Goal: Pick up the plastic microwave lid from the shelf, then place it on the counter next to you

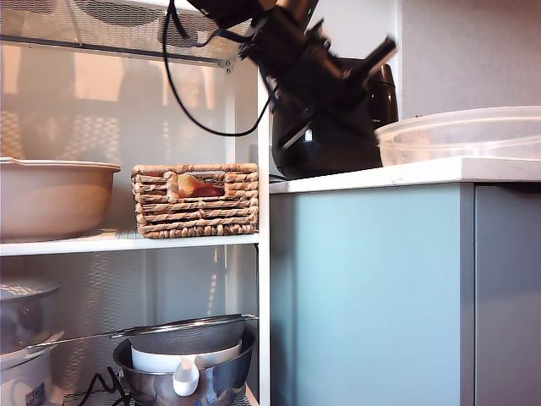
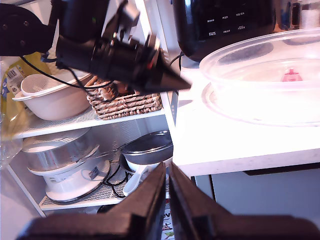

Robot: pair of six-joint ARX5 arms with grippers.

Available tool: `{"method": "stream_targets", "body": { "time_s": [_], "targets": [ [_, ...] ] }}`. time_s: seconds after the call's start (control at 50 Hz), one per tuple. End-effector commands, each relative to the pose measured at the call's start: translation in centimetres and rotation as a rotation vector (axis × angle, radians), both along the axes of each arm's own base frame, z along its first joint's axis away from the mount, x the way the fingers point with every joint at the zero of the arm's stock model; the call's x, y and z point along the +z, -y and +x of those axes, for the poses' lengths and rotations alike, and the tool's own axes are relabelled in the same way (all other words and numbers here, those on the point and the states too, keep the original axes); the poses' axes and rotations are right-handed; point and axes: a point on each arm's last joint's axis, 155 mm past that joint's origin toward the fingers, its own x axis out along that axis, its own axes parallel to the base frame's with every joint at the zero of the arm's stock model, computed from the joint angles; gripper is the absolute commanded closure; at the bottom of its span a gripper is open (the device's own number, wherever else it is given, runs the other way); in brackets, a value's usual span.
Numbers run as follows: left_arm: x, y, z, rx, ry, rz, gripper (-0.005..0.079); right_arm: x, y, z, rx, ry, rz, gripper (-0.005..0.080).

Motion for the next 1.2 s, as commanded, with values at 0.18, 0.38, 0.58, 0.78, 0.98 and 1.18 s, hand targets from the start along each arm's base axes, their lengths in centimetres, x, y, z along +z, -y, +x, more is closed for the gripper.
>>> {"method": "stream_targets", "body": {
  "time_s": [0.18, 0.38, 0.58, 0.78, 0.98, 1.18],
  "targets": [
    [0.0, -3.7, -0.9, -0.119, 0.102, 0.206, 0.0762, 0.8, 0.5, 0.1, -0.026, 0.028, -0.022, 0.0764],
    [2.3, -7.1, -2.2, -0.152, 0.179, 0.35, 0.0762, 0.6, 1.2, 0.4, -0.065, 0.035, -0.056, 0.0764],
    [4.9, -9.8, -3.0, -0.135, 0.222, 0.417, 0.0762, 0.1, 3.8, 1.2, -0.202, 0.048, -0.169, 0.0764],
    [6.7, -11.7, -3.4, -0.111, 0.229, 0.417, 0.0762, -1.2, 5.1, 1.3, -0.261, 0.007, -0.225, 0.0764],
    [7.9, -12.4, -4.2, -0.119, 0.242, 0.417, 0.0762, -1.4, 7.2, 1.5, -0.374, -0.012, -0.238, 0.0764],
    [8.8, -12.6, -5.1, -0.138, 0.256, 0.4, 0.0762, -1.4, 8.0, 1.5, -0.414, -0.02, -0.218, 0.0764]
  ]
}}
